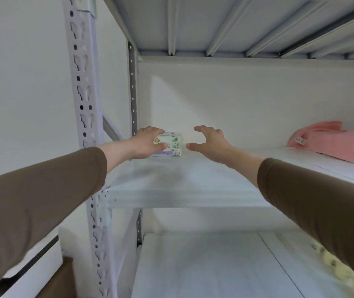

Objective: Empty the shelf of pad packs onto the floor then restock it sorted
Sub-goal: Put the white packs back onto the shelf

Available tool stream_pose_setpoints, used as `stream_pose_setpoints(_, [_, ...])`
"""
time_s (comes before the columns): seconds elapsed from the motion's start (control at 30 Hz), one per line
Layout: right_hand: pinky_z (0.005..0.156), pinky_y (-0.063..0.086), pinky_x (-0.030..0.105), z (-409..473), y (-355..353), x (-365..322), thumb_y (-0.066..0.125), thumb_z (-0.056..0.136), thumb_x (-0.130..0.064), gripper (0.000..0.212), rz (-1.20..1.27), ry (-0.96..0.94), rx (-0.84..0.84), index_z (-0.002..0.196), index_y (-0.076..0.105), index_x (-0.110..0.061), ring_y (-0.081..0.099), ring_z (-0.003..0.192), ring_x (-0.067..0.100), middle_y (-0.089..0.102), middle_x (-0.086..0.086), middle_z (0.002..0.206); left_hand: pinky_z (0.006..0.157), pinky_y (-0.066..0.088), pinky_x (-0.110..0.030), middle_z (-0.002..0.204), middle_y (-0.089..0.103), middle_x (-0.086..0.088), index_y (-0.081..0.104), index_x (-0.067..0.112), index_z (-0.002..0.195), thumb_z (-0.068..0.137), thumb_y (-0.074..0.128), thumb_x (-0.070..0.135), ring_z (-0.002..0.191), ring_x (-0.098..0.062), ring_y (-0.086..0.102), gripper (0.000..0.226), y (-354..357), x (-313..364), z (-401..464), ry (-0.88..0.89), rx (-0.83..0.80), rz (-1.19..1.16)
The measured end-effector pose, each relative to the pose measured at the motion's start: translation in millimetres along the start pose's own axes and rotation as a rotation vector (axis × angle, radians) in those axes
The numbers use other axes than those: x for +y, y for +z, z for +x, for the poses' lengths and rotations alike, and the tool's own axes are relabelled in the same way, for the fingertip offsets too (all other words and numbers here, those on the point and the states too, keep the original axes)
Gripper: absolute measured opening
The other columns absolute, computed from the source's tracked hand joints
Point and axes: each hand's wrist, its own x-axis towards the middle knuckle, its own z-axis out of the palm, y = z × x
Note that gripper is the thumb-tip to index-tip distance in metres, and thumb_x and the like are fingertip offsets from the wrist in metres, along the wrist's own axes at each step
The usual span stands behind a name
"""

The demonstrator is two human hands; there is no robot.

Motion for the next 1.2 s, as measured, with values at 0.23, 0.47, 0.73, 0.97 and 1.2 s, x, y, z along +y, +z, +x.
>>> stream_pose_setpoints(0.23, [0.113, 0.028, 0.044, -94, 11, -17, 0.059, 0.091, -0.05, 0.067, -0.129, -0.068, 0.025, 0.149, 0.034, -0.028, 0.022, 0.142, 0.02, 0.037, -0.003, 0.152, 0.119, 0.011, -0.035, 0.163, 0.017, -0.002, 0.022, 0.019, 0.155, 0.1, 0.05, 0.041, 0.15, -0.022, 0.009, 0.066, 5, 19, -108, 0.073, -0.033, -0.044])
stream_pose_setpoints(0.47, [0.109, 0.032, 0.044, -178, 36, -13, 0.058, 0.092, -0.051, 0.064, -0.139, -0.151, 0.027, 0.148, 0.037, -0.028, 0.026, 0.139, 0.019, 0.041, -0.007, 0.149, 0.12, 0.009, -0.034, 0.164, 0.011, 0.004, 0.021, 0.021, 0.155, 0.099, 0.052, 0.043, 0.15, -0.014, 0.002, 0.068, 41, 30, -197, 0.086, -0.03, -0.044])
stream_pose_setpoints(0.73, [0.108, 0.031, 0.044, -280, 96, 28, 0.058, 0.092, -0.05, 0.066, -0.145, -0.205, -0.087, 0.149, 0.035, -0.026, 0.028, 0.139, 0.021, 0.038, -0.006, 0.152, 0.119, 0.005, -0.032, 0.164, 0.011, 0.005, 0.02, 0.021, 0.156, 0.098, 0.052, 0.045, 0.151, -0.013, 0.0, 0.07, 127, 33, -297, 0.02, -0.086, -0.08])
stream_pose_setpoints(0.97, [0.107, 0.034, 0.046, -373, 170, 62, 0.06, 0.091, -0.049, 0.069, -0.114, -0.163, -0.223, 0.15, 0.033, -0.026, 0.028, 0.138, 0.022, 0.037, -0.006, 0.152, 0.12, 0.004, -0.031, 0.164, 0.01, 0.004, 0.017, 0.022, 0.156, 0.098, 0.052, 0.043, 0.151, -0.013, 0.002, 0.071, 217, 19, -390, -0.071, -0.222, -0.136])
stream_pose_setpoints(1.2, [0.113, 0.032, 0.047, -451, 268, 94, 0.062, 0.09, -0.046, 0.071, -0.142, -0.04, -0.391, 0.151, 0.031, -0.026, 0.029, 0.138, 0.023, 0.036, -0.005, 0.153, 0.124, 0.01, -0.04, 0.164, 0.01, 0.004, 0.019, 0.021, 0.156, 0.098, 0.051, 0.042, 0.151, -0.014, 0.002, 0.07, 311, -27, -462, -0.112, -0.352, -0.193])
